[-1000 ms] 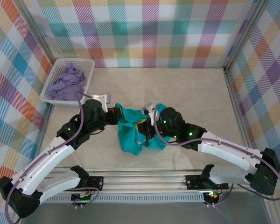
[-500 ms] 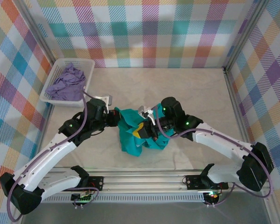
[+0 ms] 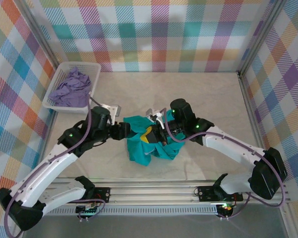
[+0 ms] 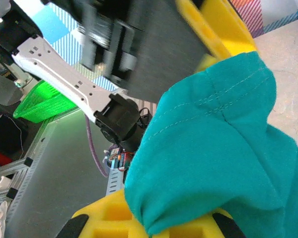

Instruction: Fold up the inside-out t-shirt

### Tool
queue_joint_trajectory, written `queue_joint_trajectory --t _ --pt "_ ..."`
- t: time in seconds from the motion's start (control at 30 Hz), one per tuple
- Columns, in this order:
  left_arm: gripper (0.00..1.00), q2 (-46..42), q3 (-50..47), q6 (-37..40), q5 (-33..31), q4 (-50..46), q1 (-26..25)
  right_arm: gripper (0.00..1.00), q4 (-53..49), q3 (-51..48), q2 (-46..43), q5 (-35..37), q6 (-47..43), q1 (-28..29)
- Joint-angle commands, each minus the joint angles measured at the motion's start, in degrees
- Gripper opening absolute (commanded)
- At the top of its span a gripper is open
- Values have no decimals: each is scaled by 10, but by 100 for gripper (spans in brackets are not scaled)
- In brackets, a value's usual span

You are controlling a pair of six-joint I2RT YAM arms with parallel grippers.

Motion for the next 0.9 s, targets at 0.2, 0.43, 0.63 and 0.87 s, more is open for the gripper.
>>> queue_joint_trajectory --t 0.2,0.43,0.63,0.87 --pt "54 -10 10 65 300 43 3 0 20 12 13 7 22 -3" --pt "47 33 30 84 270 32 4 0 17 8 7 4 20 -3" --pt "35 51 32 94 277 26 3 0 17 6 5 7 21 -3" --pt "4 35 18 97 278 36 3 0 25 -2 1 26 40 -6"
